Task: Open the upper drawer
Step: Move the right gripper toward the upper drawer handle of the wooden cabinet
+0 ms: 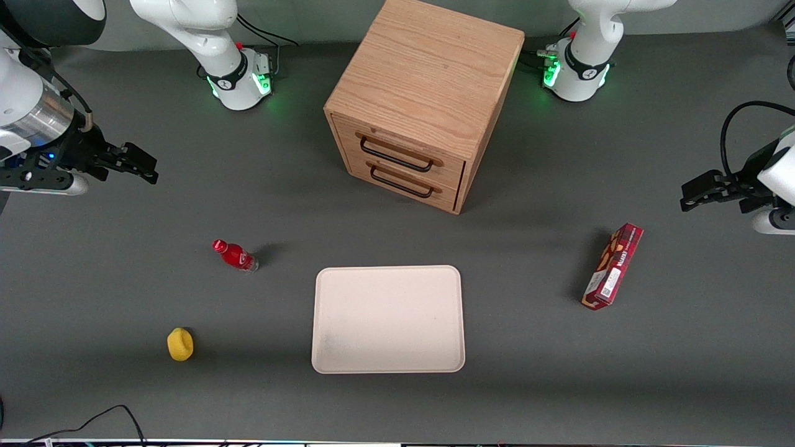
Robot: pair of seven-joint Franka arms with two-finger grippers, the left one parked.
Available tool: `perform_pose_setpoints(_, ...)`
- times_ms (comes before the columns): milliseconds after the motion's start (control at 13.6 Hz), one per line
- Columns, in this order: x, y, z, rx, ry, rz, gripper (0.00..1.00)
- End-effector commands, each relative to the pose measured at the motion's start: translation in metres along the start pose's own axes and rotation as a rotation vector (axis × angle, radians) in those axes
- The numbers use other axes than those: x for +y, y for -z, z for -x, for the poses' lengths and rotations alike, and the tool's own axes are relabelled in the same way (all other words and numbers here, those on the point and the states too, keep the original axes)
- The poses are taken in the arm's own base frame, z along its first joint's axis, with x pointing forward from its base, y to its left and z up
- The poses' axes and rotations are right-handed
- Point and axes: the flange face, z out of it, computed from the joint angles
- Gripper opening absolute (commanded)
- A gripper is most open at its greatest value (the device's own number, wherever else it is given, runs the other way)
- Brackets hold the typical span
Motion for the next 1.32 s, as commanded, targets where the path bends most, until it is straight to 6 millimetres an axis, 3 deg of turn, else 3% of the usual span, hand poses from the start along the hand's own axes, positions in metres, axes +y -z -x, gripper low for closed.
perform_pose_setpoints(0, -0.002, 0.001, 0.001, -0.008, -0.024, -0.007, 1.00)
perform_pose_setpoints(294, -0.026, 0.000, -0.005, -0.009, 0.017, -0.053, 1.00)
perform_pose_setpoints(515, -0.103, 0.001, -0.009, -0.019, 0.165, -0.102, 1.00)
perform_pose_setpoints(662, -0.178, -0.010, 0.013, -0.051, 0.302, -0.120, 1.00)
perform_pose_setpoints(882, -0.265, -0.032, 0.032, -0.114, 0.546, -0.232, 1.00)
perform_pose_setpoints(1250, -0.342, -0.084, 0.034, -0.093, 0.883, -0.387, 1.00)
